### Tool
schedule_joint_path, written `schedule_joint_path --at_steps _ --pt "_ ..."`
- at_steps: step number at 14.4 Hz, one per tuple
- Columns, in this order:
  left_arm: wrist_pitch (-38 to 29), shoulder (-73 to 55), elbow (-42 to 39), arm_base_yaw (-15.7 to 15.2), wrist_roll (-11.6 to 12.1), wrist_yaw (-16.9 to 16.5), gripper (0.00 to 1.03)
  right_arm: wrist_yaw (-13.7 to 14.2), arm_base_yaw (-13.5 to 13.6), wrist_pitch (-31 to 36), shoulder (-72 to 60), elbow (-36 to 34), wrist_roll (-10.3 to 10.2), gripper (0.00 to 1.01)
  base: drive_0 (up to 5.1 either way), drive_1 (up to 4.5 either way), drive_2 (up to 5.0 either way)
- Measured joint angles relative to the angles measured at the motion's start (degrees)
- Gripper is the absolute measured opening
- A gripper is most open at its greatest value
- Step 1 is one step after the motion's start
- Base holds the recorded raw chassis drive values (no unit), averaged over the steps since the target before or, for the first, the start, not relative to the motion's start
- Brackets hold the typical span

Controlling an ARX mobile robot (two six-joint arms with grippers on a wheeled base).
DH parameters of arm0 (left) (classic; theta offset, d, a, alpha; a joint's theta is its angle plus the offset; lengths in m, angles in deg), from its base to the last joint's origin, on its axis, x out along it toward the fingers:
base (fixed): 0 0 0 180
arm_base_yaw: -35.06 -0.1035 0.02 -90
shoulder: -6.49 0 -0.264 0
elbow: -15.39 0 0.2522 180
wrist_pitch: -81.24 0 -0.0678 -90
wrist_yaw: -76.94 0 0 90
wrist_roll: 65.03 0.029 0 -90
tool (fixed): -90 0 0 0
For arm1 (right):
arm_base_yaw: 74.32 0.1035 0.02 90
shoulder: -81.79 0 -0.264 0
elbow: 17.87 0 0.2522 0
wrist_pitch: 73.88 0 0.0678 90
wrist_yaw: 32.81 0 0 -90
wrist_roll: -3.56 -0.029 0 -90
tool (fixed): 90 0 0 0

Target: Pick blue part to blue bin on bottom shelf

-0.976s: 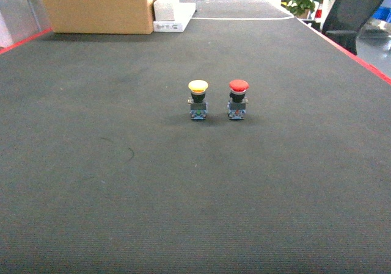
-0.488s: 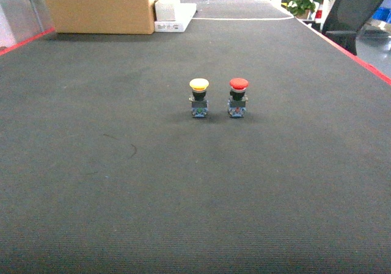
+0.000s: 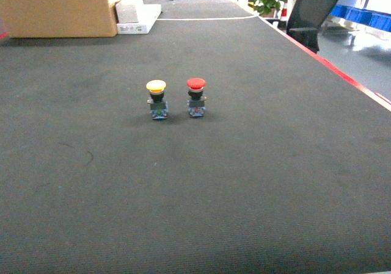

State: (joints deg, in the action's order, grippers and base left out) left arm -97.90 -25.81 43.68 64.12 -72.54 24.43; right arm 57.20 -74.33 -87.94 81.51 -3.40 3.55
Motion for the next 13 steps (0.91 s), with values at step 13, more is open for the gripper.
schedule_joint_path --at_steps 13 --pt "0.02 0.00 0.00 0.00 0.00 0.00 0.44 -0.02 0.00 0.02 0.00 0.00 -0.02 0.98 -1.5 -1.52 -1.5"
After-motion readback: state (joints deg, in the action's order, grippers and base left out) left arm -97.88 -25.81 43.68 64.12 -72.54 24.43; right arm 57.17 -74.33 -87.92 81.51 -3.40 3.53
